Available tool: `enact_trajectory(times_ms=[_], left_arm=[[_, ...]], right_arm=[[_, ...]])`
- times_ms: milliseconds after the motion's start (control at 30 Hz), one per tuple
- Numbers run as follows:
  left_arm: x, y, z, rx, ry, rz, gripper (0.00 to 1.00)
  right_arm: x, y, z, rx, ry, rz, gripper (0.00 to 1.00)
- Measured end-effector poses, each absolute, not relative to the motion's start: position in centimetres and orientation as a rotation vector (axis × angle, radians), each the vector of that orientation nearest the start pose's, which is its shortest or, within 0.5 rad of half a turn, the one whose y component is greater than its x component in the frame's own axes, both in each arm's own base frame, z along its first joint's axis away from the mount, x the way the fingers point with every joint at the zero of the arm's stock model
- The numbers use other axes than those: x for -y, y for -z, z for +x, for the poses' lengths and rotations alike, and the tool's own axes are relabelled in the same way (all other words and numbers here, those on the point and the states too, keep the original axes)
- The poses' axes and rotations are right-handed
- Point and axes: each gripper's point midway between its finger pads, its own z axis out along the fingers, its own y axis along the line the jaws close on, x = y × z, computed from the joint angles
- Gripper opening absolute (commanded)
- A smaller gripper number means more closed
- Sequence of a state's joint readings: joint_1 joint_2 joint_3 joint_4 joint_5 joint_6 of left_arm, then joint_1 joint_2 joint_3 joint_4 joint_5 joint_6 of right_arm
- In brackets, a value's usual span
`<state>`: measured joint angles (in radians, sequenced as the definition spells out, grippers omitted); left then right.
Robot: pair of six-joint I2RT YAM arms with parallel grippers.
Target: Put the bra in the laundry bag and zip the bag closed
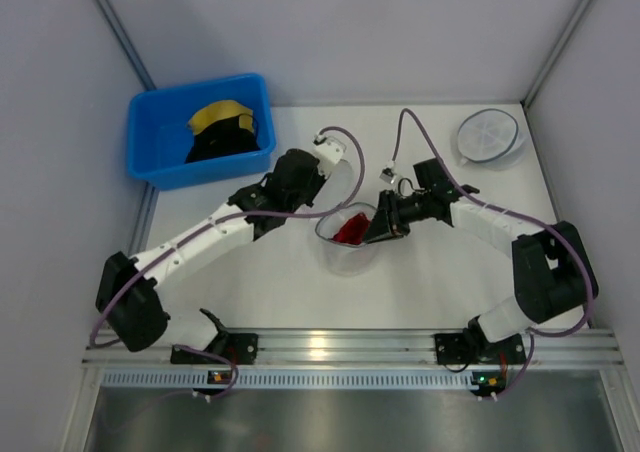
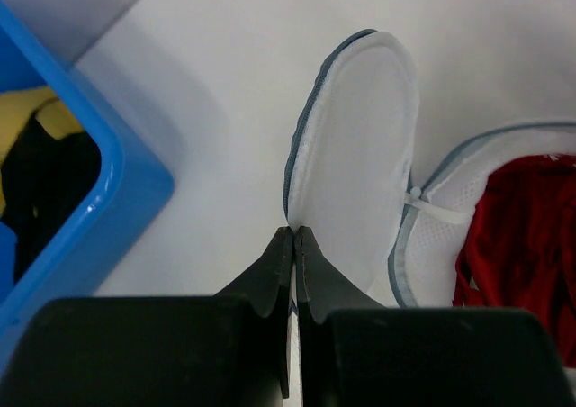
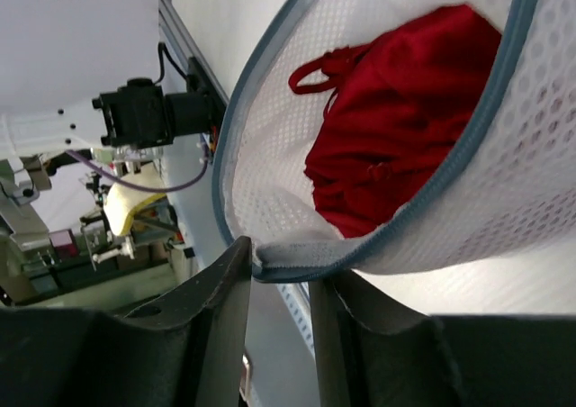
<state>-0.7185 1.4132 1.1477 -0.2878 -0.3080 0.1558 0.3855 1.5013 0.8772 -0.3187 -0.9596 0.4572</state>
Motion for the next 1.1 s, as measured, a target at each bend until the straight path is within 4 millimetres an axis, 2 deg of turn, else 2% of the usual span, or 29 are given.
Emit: enact_trajectory(times_ms=[100, 167, 233, 333, 367, 433, 533, 633, 667, 733, 867, 900, 967, 1000, 1033, 1100], left_arm=[[24.3, -22.2, 31.6, -1.866, 0.032, 0.824, 0.00], [25.3, -21.9, 29.1, -1.820, 0.052, 0.906, 0.00], [26.4, -20.5, 26.2, -1.786, 0.085, 1.026, 0.00], [28.1, -17.5, 22.7, -1.756, 0.119, 1.206, 0.00], [28.4, -16.9, 22.0, -1.748, 0.123, 1.247, 0.00], [29.2, -15.6, 20.6, -1.733, 0.133, 1.322, 0.07], [30.7, -14.6, 19.0, -1.712, 0.170, 1.399, 0.05], [32.2, -14.0, 18.5, -1.721, 0.190, 1.431, 0.00], [32.9, -13.9, 18.6, -1.729, 0.191, 1.429, 0.00], [34.2, -14.1, 19.3, -1.747, 0.184, 1.405, 0.00], [36.0, -15.5, 20.9, -1.760, 0.164, 1.326, 0.00], [36.3, -15.9, 21.1, -1.759, 0.164, 1.308, 0.00], [36.8, -17.2, 21.5, -1.748, 0.175, 1.274, 0.00], [37.1, -17.7, 21.6, -1.742, 0.186, 1.262, 0.00], [37.4, -18.2, 21.5, -1.735, 0.207, 1.258, 0.00], [38.0, -18.3, 21.1, -1.729, 0.254, 1.269, 0.00]], right_arm=[[-25.7, -13.0, 22.9, -2.559, -1.539, -0.324, 0.37], [-25.2, -13.2, 23.6, -2.548, -1.529, -0.301, 0.38], [-23.8, -13.3, 24.9, -2.532, -1.505, -0.240, 0.39], [-20.2, -13.1, 27.2, -2.513, -1.432, -0.107, 0.39], [-19.0, -13.0, 27.7, -2.510, -1.406, -0.070, 0.39], [-17.1, -12.8, 28.2, -2.511, -1.349, -0.030, 0.39], [-15.9, -12.4, 27.8, -2.532, -1.293, -0.037, 0.36], [-15.6, -12.3, 27.1, -2.541, -1.274, -0.063, 0.29], [-15.5, -12.2, 26.8, -2.544, -1.272, -0.070, 0.23], [-15.6, -11.8, 26.0, -2.551, -1.277, -0.081, 0.14], [-16.1, -11.2, 24.2, -2.572, -1.292, -0.116, 0.03], [-16.4, -11.2, 23.7, -2.575, -1.297, -0.133, 0.03], [-17.1, -11.4, 23.0, -2.571, -1.308, -0.176, 0.09], [-17.4, -11.6, 22.7, -2.566, -1.315, -0.194, 0.15], [-17.8, -11.9, 22.4, -2.561, -1.328, -0.209, 0.26], [-18.4, -12.3, 22.2, -2.547, -1.348, -0.229, 0.33]])
